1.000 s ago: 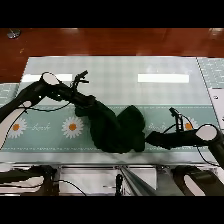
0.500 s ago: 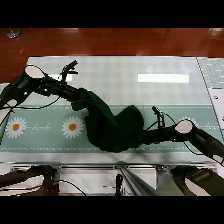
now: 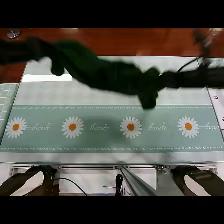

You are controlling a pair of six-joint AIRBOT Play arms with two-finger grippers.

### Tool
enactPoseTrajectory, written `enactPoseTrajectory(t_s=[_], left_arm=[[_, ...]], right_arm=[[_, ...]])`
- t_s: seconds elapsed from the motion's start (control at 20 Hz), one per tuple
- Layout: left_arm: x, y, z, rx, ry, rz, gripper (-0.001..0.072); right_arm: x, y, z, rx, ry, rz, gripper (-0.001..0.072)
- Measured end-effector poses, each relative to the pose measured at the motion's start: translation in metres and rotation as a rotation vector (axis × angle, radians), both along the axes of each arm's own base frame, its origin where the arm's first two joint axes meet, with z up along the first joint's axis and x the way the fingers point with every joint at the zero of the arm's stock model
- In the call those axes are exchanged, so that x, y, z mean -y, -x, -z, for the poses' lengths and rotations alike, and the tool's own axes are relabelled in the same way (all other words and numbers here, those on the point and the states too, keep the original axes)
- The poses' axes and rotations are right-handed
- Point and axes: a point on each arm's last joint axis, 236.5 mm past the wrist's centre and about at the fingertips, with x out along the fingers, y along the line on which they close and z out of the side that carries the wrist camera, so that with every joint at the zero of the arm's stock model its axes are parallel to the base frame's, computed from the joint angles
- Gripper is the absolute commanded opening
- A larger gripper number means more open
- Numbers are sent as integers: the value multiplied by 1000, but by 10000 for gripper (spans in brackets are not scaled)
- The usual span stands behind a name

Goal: Fold the shirts.

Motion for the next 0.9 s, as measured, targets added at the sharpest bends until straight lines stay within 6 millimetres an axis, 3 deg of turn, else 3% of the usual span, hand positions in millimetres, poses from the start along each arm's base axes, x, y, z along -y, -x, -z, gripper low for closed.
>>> enactPoseTrajectory(t_s=[0.1,0.2,0.3,0.4,0.5,0.6,0.75,0.9], left_arm=[[-31,13,-79,206,-20,-120,21],[-56,43,-136,358,-96,-222,21],[-72,79,-172,455,-181,-315,21],[-76,113,-179,465,-271,-360,21],[-72,140,-168,422,-340,-365,21],[-63,159,-141,334,-377,-328,22],[-50,177,-82,158,-387,-243,22],[-35,190,-3,-74,-344,-135,22]], right_arm=[[16,5,-94,203,33,22,31],[32,31,-163,355,86,47,31],[40,69,-208,467,114,58,31],[47,105,-232,540,145,70,31],[50,136,-238,559,166,64,31],[52,160,-227,524,192,51,31],[54,184,-192,414,212,31,31],[54,190,-147,289,210,26,31]])
